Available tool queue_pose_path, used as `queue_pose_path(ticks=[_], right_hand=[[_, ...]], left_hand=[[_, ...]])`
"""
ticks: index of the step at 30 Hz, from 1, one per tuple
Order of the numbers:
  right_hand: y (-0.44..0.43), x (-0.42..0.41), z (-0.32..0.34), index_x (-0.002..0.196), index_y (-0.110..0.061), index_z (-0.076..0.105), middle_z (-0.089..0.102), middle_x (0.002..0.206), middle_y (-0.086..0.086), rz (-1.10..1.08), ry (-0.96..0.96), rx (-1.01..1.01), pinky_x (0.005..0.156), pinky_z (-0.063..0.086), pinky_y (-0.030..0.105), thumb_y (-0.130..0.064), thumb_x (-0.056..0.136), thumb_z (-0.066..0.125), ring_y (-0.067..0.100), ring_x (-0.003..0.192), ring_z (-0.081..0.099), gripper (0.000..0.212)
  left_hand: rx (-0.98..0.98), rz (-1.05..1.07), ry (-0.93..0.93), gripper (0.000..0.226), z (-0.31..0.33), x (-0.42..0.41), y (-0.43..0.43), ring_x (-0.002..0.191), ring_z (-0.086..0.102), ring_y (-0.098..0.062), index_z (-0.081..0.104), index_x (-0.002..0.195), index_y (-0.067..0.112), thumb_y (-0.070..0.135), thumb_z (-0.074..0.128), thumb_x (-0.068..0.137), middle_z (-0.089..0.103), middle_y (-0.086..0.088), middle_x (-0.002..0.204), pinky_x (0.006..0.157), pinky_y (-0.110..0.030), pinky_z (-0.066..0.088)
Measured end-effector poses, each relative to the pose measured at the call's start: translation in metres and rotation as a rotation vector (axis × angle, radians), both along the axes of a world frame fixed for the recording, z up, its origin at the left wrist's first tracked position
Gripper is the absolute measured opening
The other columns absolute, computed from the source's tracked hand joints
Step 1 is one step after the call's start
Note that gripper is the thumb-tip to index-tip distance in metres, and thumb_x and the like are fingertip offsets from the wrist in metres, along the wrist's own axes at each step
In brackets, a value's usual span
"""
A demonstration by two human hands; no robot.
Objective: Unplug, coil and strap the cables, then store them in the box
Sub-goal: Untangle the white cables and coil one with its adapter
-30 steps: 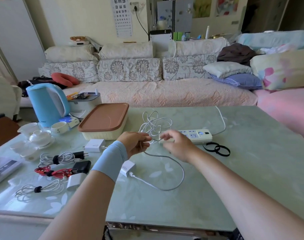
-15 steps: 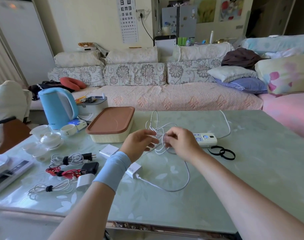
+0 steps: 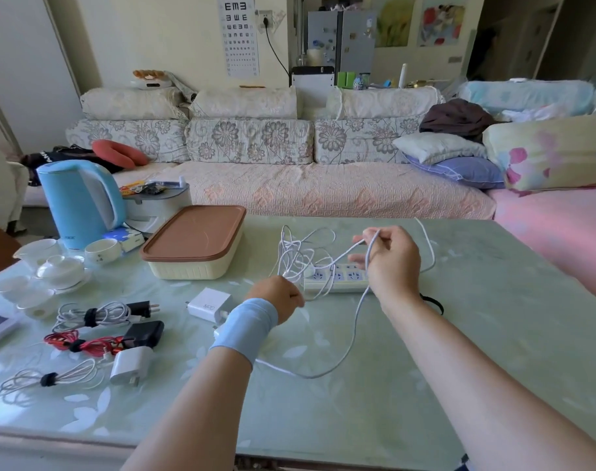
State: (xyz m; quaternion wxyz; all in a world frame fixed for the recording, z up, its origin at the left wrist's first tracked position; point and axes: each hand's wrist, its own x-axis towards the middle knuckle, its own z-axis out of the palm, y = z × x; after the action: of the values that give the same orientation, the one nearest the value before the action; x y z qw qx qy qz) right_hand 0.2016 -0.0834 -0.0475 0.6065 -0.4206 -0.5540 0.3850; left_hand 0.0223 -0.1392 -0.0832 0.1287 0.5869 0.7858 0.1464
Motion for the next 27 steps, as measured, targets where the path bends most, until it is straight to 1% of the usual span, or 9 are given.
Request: queue_pose_path(ticks=[5, 10, 13, 15, 17, 20, 22, 25, 27], right_hand=[[0.003, 0.019, 0.018, 0.087, -0.009, 0.048, 0.062, 0.079, 0.014, 0.178, 0.448, -0.147, 0.061, 0.061, 0.037, -0.008, 0.104, 0.043, 0.023, 0.051, 0.065, 0.018], [0.0, 0.022, 0.01, 0.089, -0.004, 0.054, 0.057, 0.073, 0.013, 0.491, 0.356, -0.273, 0.079, 0.057, 0.051, -0.004, 0.103, 0.04, 0.022, 0.051, 0.058, 0.02], [-0.001, 0.017, 0.007, 0.091, -0.002, 0.06, 0.058, 0.08, 0.014, 0.675, 0.233, -0.304, 0.093, 0.05, 0.052, 0.002, 0.094, 0.045, 0.024, 0.062, 0.061, 0.016], [-0.005, 0.014, 0.009, 0.084, 0.002, 0.063, 0.061, 0.078, 0.016, 0.76, 0.226, -0.298, 0.091, 0.053, 0.046, 0.004, 0.074, 0.047, 0.028, 0.067, 0.061, 0.019], [-0.008, 0.014, 0.011, 0.071, 0.005, 0.065, 0.062, 0.075, 0.02, 0.829, 0.305, -0.319, 0.095, 0.051, 0.048, 0.003, 0.062, 0.037, 0.034, 0.07, 0.059, 0.03], [-0.012, 0.015, 0.015, 0.056, 0.002, 0.063, 0.055, 0.07, 0.02, 0.924, 0.388, -0.371, 0.099, 0.046, 0.053, -0.009, 0.069, 0.033, 0.033, 0.062, 0.053, 0.034], [-0.014, 0.017, 0.016, 0.054, -0.001, 0.058, 0.048, 0.065, 0.016, 0.931, 0.359, -0.37, 0.1, 0.046, 0.054, -0.015, 0.079, 0.044, 0.027, 0.054, 0.044, 0.032], [-0.015, 0.019, 0.012, 0.074, -0.003, 0.065, 0.042, 0.063, 0.008, 0.966, 0.287, -0.331, 0.095, 0.052, 0.053, -0.004, 0.083, 0.058, 0.017, 0.05, 0.038, 0.011], [-0.014, 0.019, 0.01, 0.108, 0.0, 0.066, 0.045, 0.071, 0.006, 0.965, 0.219, -0.299, 0.084, 0.059, 0.045, 0.004, 0.084, 0.057, 0.012, 0.052, 0.041, 0.026]], left_hand=[[-0.02, 0.3, 0.317, 0.027, -0.016, -0.022, 0.008, 0.102, 0.064, -0.028, 0.07, 0.108, 0.019, 0.018, 0.051, 0.089, 0.069, -0.007, 0.11, 0.085, -0.031, 0.049], [-0.074, 0.373, 0.42, 0.025, -0.021, -0.034, 0.016, 0.111, 0.054, -0.025, 0.066, 0.106, 0.02, 0.023, 0.05, 0.087, 0.066, -0.004, 0.114, 0.095, -0.033, 0.036], [0.129, 0.271, 0.437, 0.034, -0.011, -0.017, 0.02, 0.114, 0.049, -0.023, 0.066, 0.111, 0.028, 0.019, 0.05, 0.083, 0.061, 0.002, 0.118, 0.1, -0.036, 0.028], [0.384, 0.104, 0.337, 0.048, 0.0, -0.002, 0.02, 0.113, 0.05, -0.022, 0.065, 0.115, 0.03, 0.01, 0.046, 0.076, 0.061, 0.005, 0.119, 0.102, -0.032, 0.025], [0.557, -0.114, 0.081, 0.055, 0.007, 0.017, 0.019, 0.107, 0.056, -0.022, 0.067, 0.114, 0.024, 0.002, 0.04, 0.071, 0.065, 0.002, 0.116, 0.097, -0.029, 0.034], [0.474, -0.274, -0.4, 0.045, 0.01, 0.041, 0.017, 0.095, 0.063, -0.025, 0.064, 0.114, 0.02, -0.001, 0.043, 0.079, 0.064, -0.006, 0.112, 0.079, -0.023, 0.046], [0.378, -0.248, -0.581, 0.039, 0.005, 0.047, 0.015, 0.079, 0.069, -0.023, 0.064, 0.106, 0.027, 0.011, 0.041, 0.079, 0.064, -0.004, 0.104, 0.068, -0.03, 0.053], [0.236, -0.191, -0.5, 0.02, 0.002, 0.041, 0.014, 0.071, 0.068, -0.022, 0.062, 0.079, 0.033, 0.018, 0.05, 0.083, 0.068, -0.003, 0.079, 0.067, -0.035, 0.055], [0.132, -0.197, -0.545, 0.01, 0.005, 0.034, 0.011, 0.062, 0.059, -0.021, 0.064, 0.078, 0.025, 0.03, 0.057, 0.081, 0.065, -0.004, 0.072, 0.059, -0.026, 0.049]])
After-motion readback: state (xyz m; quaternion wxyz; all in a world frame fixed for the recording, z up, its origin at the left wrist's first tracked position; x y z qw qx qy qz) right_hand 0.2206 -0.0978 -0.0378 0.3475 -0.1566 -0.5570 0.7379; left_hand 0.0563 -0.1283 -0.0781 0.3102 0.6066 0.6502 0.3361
